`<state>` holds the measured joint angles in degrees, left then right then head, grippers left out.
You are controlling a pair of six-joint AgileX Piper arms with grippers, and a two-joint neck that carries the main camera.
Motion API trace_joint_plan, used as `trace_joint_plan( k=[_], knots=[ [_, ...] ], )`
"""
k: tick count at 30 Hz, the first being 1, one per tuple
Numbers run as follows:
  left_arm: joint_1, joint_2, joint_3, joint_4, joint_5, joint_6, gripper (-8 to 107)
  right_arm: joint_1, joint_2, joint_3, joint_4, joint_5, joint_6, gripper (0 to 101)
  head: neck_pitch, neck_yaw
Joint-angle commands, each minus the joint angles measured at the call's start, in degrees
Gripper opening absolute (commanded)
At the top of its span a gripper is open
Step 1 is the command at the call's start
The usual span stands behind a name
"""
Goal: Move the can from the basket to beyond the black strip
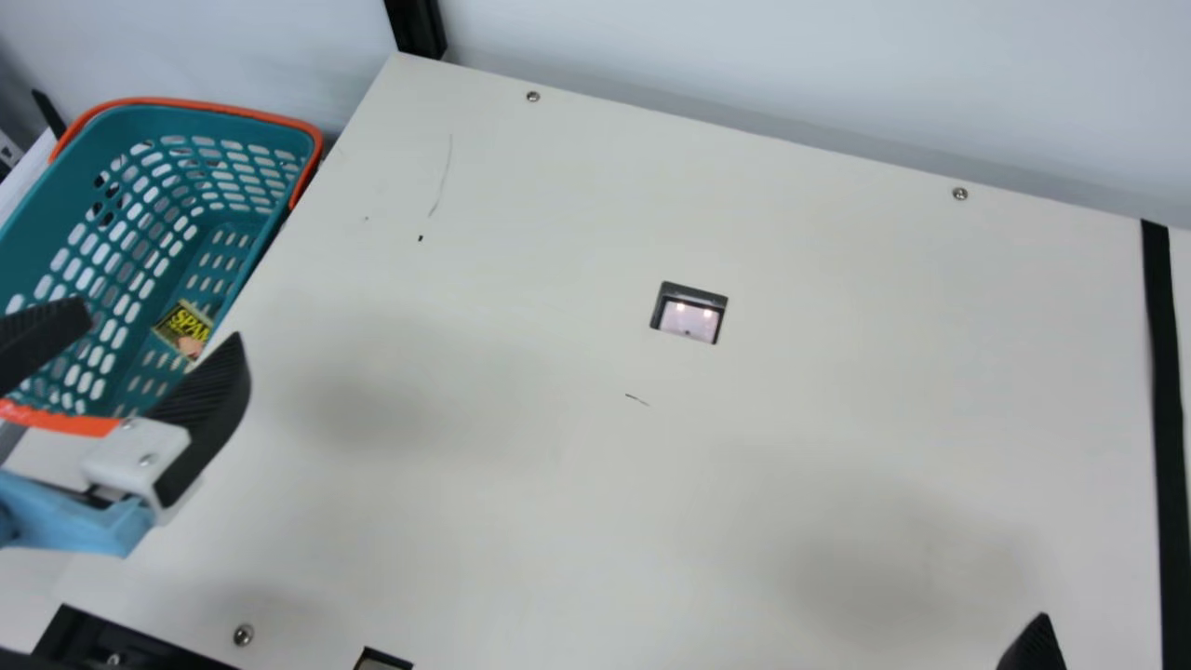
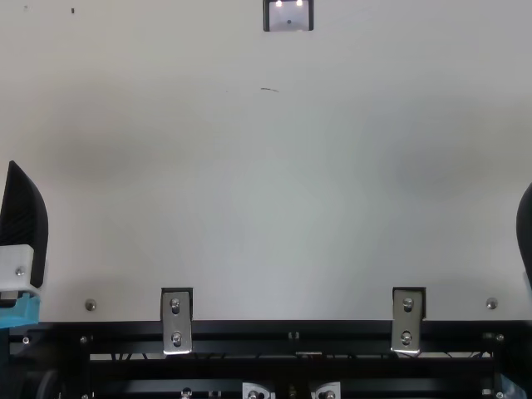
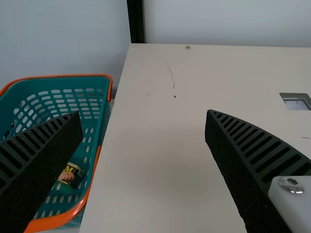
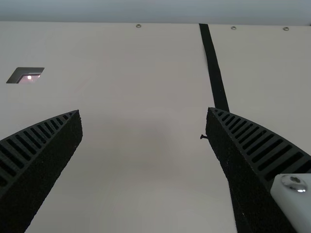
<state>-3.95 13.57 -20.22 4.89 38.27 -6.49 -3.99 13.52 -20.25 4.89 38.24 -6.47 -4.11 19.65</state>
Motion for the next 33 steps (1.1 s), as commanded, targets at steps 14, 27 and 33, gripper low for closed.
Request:
trace_joint_plan(
  k=[14, 27, 33],
  knots=[
    [0.0, 0.0, 0.0, 0.0, 0.0, 0.0, 90, 0.0, 0.0, 0.0, 0.0, 0.0, 0.0, 101, -4.8, 4.5],
    [2.5, 11.6, -6.1, 0.3, -7.1, -0.3, 90, 0.0, 0.0, 0.0, 0.0, 0.0, 0.0, 101, -4.8, 4.5],
    [5.8, 23.5, -14.9, 1.0, -11.3, -1.2, 90, 0.0, 0.0, 0.0, 0.0, 0.0, 0.0, 101, -4.8, 4.5]
  ],
)
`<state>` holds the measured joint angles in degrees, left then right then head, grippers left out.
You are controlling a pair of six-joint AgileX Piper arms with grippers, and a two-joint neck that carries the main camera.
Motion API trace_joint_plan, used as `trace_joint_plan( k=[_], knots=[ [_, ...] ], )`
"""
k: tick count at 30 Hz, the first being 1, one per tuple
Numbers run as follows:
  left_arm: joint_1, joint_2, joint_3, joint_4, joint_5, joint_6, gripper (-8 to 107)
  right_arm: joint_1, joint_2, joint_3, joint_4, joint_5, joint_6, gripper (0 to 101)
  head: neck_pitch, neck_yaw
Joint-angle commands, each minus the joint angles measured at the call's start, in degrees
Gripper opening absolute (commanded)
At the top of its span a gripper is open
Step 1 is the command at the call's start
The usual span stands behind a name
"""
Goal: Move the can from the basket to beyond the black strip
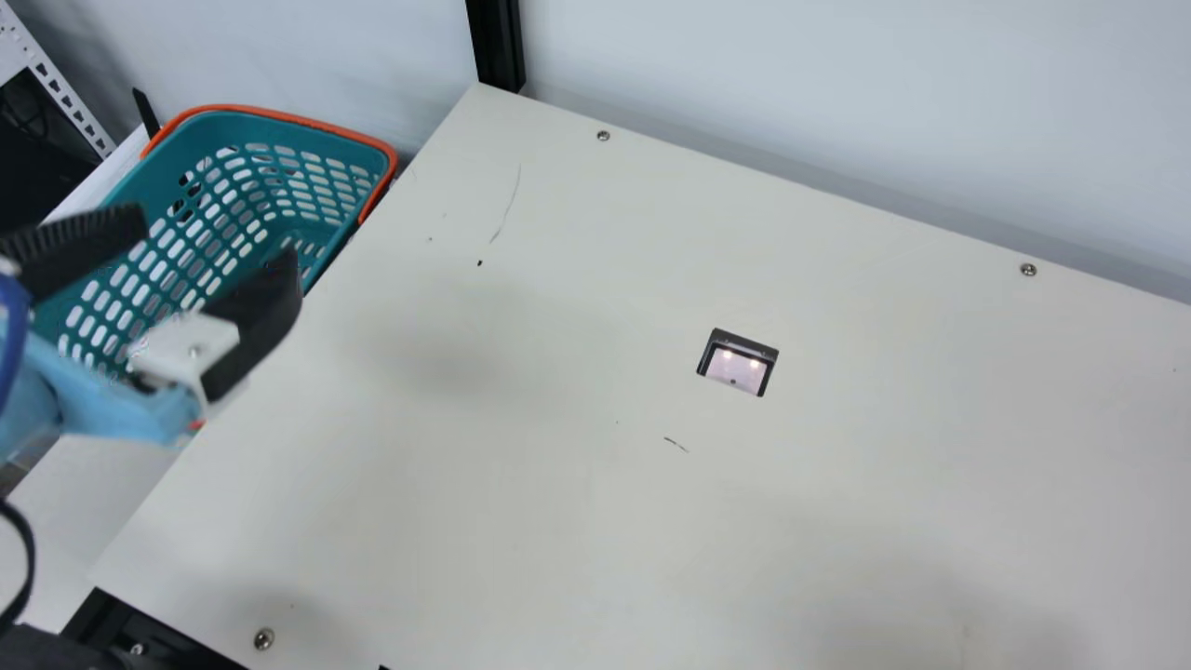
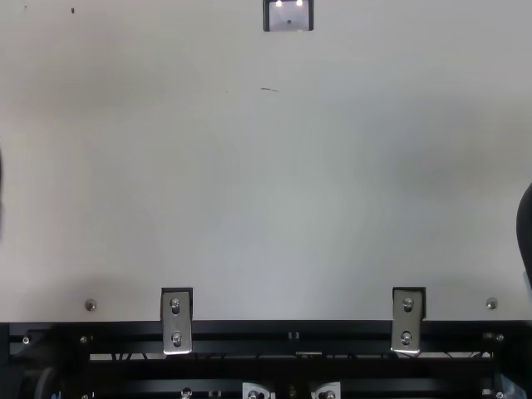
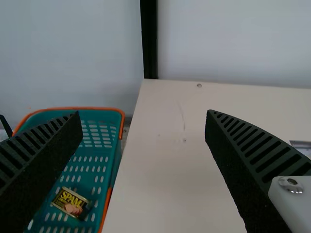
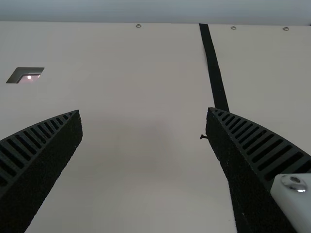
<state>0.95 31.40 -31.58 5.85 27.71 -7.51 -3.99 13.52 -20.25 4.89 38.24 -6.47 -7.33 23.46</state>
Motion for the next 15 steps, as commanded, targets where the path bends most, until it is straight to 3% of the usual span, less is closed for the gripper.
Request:
trace_joint_plan(
  k=[1, 15],
  knots=[
    [1.6, 7.7, -5.0, 0.1, -1.1, -0.4, 90, 0.0, 0.0, 0.0, 0.0, 0.0, 0.0, 101, -1.5, 0.7],
    [13.0, 33.2, -20.3, -2.4, 2.3, -3.5, 90, 0.0, 0.0, 0.0, 0.0, 0.0, 0.0, 101, -1.5, 0.7]
  ],
)
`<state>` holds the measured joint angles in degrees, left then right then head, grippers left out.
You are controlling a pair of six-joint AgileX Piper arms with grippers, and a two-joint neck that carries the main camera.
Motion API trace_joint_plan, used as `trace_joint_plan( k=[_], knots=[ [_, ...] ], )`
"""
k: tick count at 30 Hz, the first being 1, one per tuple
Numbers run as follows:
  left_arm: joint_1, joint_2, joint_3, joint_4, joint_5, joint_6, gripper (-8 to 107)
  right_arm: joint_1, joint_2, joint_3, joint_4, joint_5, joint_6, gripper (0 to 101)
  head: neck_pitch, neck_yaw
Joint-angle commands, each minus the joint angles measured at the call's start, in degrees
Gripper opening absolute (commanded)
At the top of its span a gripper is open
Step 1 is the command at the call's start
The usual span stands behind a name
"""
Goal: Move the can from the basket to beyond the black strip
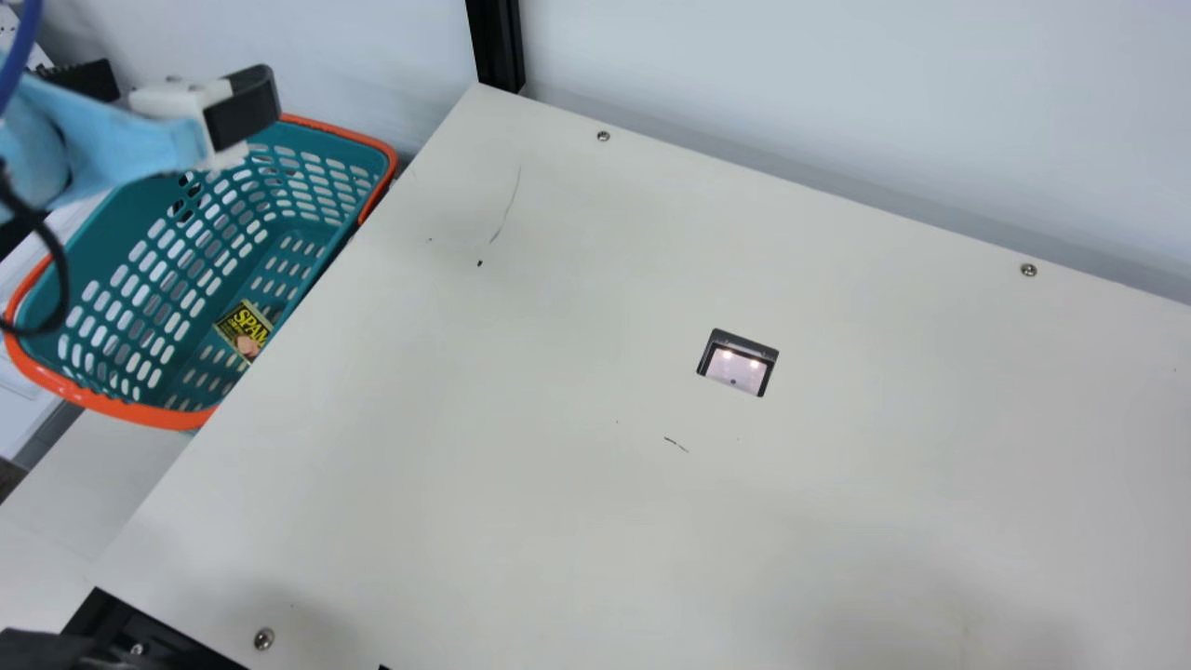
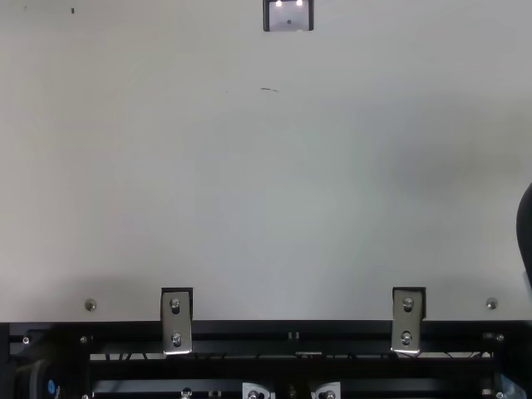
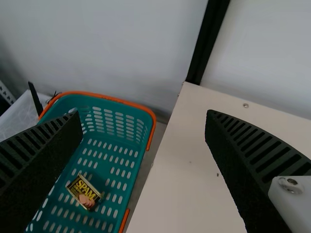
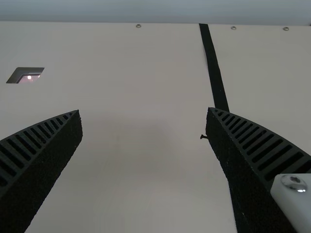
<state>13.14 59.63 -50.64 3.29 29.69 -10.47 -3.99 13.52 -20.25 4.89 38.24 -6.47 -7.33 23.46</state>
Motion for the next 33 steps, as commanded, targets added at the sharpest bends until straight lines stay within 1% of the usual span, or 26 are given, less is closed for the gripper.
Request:
trace_joint_plan(
  k=[1, 9, 16, 24, 33],
  knots=[
    [1.4, 6.6, -2.0, 0.2, 0.6, -0.8, 90, 0.0, 0.0, 0.0, 0.0, 0.0, 0.0, 101, -1.5, 0.7],
    [4.6, 17.9, -5.4, 3.6, 1.7, -5.7, 90, 0.0, 0.0, 0.0, 0.0, 0.0, 0.0, 101, -1.5, 0.7],
    [6.3, 26.1, -5.4, 7.9, 1.1, -11.7, 90, 0.0, 0.0, 0.0, 0.0, 0.0, 0.0, 101, -1.5, 0.7],
    [8.4, 34.6, -5.2, 11.1, 0.8, -19.1, 90, 0.0, 0.0, 0.0, 0.0, 0.0, 0.0, 101, -1.5, 0.7],
    [11.5, 42.5, -7.6, 13.3, 1.5, -26.2, 90, 0.0, 0.0, 0.0, 0.0, 0.0, 0.0, 101, -1.5, 0.7]
  ],
)
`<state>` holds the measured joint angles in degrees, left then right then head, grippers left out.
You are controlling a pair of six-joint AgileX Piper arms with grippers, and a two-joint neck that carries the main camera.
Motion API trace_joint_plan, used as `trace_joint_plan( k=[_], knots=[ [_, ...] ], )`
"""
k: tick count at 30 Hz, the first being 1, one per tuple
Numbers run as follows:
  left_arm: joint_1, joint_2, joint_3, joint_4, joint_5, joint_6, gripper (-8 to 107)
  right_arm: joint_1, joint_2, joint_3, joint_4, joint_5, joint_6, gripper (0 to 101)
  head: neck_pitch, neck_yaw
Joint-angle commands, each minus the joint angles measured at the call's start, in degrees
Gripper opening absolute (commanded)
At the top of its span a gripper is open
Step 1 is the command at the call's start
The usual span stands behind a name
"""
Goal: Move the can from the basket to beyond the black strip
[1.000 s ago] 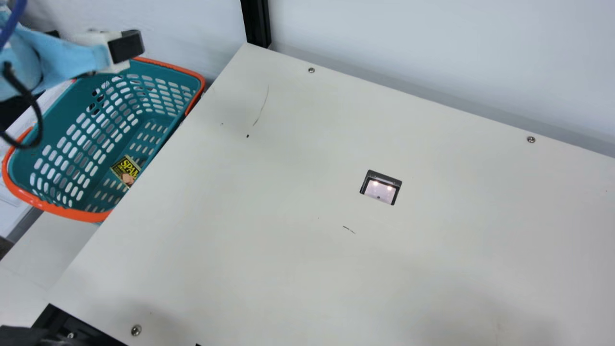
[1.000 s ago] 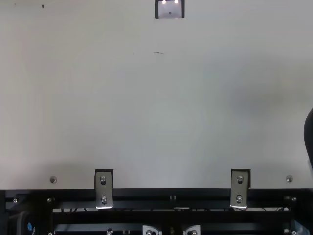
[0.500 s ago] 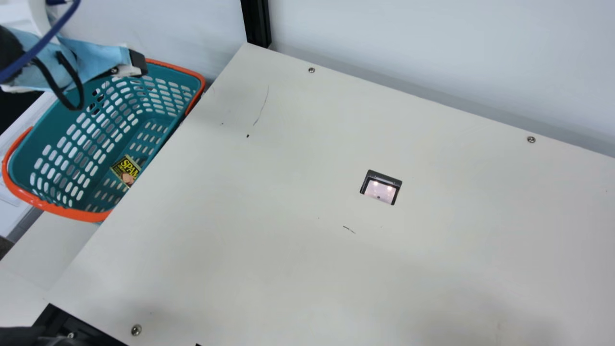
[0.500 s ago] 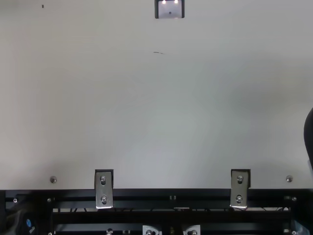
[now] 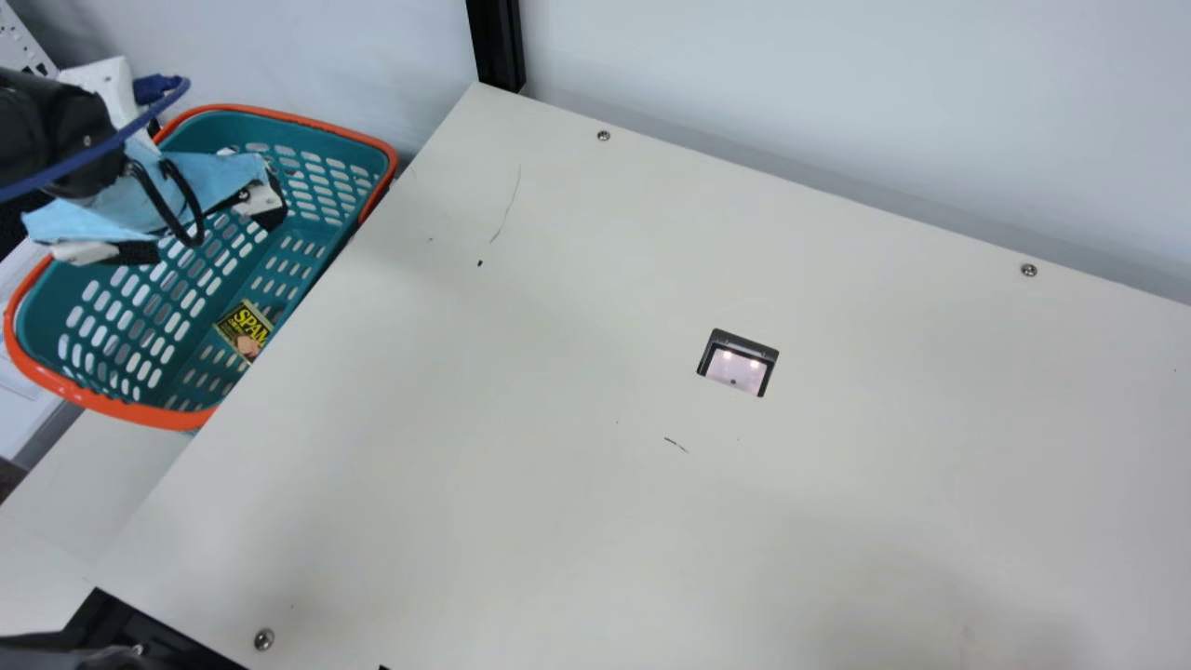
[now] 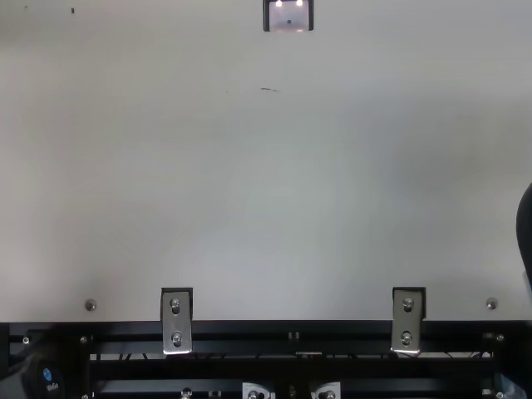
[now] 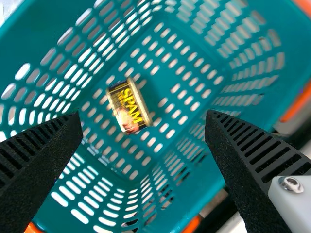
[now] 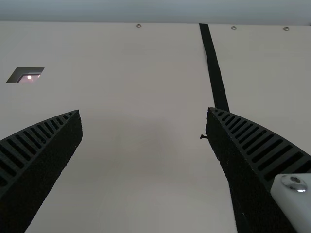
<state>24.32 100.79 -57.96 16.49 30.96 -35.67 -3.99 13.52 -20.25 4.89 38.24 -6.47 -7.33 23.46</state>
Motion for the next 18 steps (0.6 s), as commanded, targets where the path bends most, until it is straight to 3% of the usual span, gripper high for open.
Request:
trace_joint_plan(
  k=[1, 18],
  knots=[
    [0.6, 2.2, -0.8, 0.1, 0.5, -1.5, 90, 0.0, 0.0, 0.0, 0.0, 0.0, 0.0, 101, -1.5, 0.7],
    [6.1, 15.9, -9.5, -6.6, 6.6, -1.6, 90, 0.0, 0.0, 0.0, 0.0, 0.0, 0.0, 101, -1.5, 0.7]
  ],
)
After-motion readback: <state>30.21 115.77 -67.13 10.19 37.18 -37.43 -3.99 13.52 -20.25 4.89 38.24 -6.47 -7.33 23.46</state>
